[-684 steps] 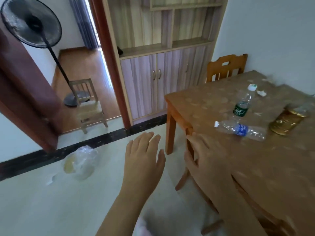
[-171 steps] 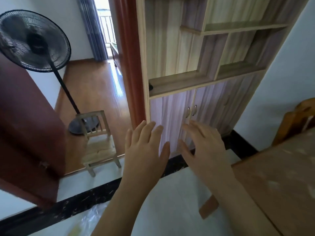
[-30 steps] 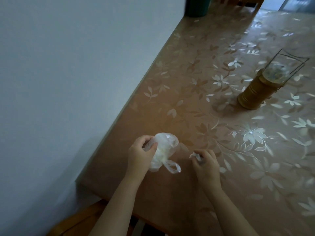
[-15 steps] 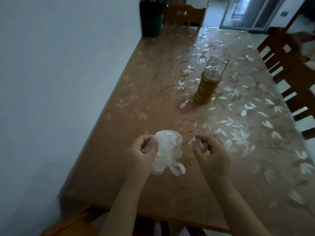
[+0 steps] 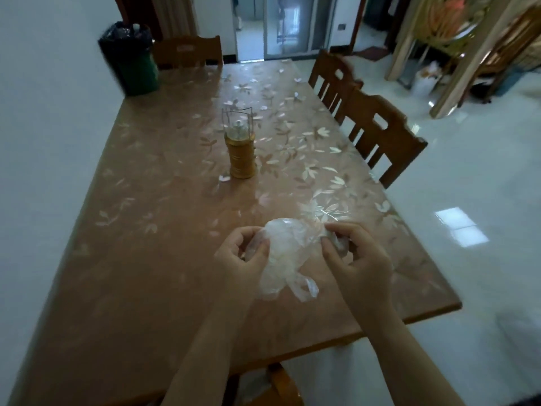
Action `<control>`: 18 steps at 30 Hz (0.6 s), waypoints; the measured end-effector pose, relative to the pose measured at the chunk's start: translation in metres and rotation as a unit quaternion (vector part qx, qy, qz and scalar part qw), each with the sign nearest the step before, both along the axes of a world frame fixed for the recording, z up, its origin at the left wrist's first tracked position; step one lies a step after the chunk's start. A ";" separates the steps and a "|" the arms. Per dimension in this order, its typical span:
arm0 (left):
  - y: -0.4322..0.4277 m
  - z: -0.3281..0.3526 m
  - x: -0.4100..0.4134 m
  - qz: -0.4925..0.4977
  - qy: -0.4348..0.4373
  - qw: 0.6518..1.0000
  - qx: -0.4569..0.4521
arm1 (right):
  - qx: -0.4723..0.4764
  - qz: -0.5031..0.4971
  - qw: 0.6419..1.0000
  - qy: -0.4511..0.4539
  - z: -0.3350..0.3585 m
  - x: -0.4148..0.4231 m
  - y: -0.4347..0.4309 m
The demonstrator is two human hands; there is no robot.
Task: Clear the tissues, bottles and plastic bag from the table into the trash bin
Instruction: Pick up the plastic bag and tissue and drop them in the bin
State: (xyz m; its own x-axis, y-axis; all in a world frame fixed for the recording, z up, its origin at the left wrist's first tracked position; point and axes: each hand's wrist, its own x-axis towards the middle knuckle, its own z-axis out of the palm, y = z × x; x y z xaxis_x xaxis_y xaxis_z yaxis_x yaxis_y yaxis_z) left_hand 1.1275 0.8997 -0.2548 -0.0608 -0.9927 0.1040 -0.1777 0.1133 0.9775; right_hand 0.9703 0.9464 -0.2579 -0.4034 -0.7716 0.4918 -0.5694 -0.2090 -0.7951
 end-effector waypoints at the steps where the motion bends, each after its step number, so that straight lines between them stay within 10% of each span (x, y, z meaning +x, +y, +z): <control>1: 0.004 0.005 -0.015 -0.018 0.005 1.000 -0.003 | -0.005 -0.016 1.000 -0.002 0.002 -0.014 0.007; 18: 0.124 0.011 -0.330 -0.264 0.014 0.964 -0.008 | -0.020 -0.287 0.956 -0.050 0.019 -0.285 0.204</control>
State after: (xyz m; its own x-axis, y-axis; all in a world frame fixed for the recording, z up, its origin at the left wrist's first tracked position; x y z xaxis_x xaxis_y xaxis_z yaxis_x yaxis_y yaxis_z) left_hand 0.7972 1.0233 -0.2441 -0.5543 -0.8224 0.1286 -0.0640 0.1962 0.9785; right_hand 0.6852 1.1506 -0.2393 -0.8015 -0.3903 0.4531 -0.5206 0.0826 -0.8498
